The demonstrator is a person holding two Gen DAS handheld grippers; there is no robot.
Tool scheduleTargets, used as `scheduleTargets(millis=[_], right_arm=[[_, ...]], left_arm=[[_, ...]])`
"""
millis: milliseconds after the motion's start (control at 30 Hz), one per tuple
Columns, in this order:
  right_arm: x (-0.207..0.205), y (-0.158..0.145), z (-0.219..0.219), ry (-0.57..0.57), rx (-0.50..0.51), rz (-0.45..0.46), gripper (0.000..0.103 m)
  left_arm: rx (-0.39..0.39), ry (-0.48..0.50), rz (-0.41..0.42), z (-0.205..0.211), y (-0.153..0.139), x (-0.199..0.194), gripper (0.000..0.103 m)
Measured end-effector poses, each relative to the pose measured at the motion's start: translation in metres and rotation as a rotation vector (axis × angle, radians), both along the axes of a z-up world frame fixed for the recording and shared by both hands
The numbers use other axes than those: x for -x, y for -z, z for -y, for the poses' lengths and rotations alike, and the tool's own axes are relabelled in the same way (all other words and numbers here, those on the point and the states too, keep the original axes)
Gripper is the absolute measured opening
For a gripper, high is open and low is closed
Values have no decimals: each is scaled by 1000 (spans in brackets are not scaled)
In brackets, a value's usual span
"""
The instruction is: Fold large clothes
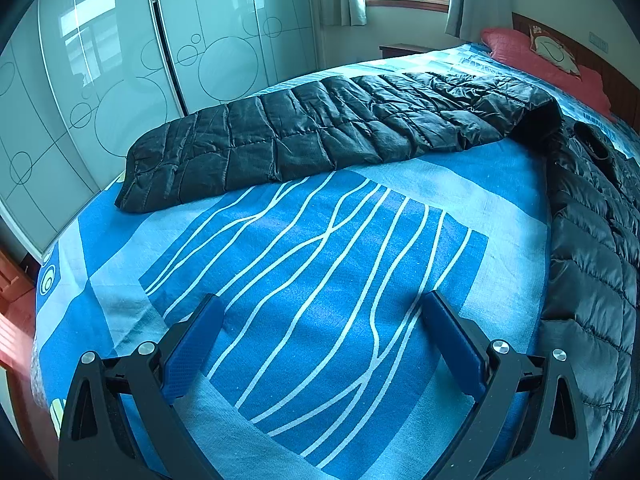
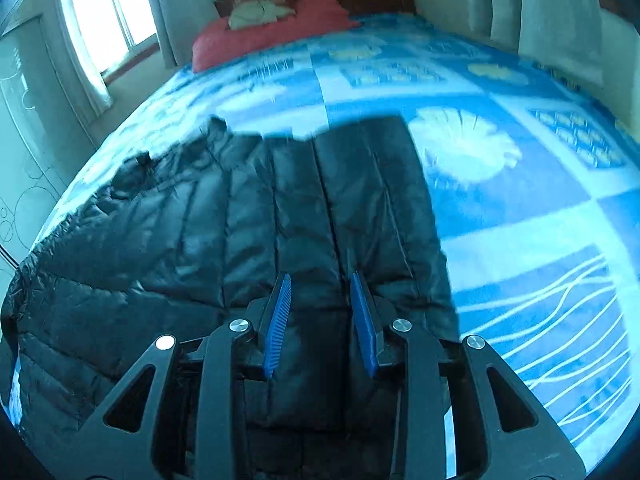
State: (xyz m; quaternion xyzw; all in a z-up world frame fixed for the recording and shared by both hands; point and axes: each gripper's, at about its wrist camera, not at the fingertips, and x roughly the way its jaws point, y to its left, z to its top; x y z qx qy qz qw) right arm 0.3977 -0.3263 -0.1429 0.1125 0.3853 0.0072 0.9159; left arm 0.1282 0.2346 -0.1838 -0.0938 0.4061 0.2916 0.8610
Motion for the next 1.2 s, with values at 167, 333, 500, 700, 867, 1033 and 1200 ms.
scheduleTargets(millis=[167, 333, 500, 700, 867, 1033, 1200], right_arm=[[-34, -14, 18, 63, 5, 49, 32], [-75, 24, 21, 86, 37, -69, 32], [-77, 29, 17, 77, 71, -87, 32], [-31, 4, -11, 47, 148, 13, 49], [-14, 34, -32, 10, 163, -45, 49], [-11, 23, -28, 35, 111, -51, 49], [36, 7, -26, 25, -73, -26, 54]], left_arm=[[-1, 0, -1, 0, 0, 0, 99], [-3, -1, -1, 0, 0, -1, 99], [-5, -1, -1, 2, 1, -1, 99], [-4, -2, 1, 1, 0, -1, 99], [-4, -2, 1, 1, 1, -1, 99], [1, -1, 3, 1, 1, -1, 99], [-1, -2, 3, 2, 1, -2, 99]])
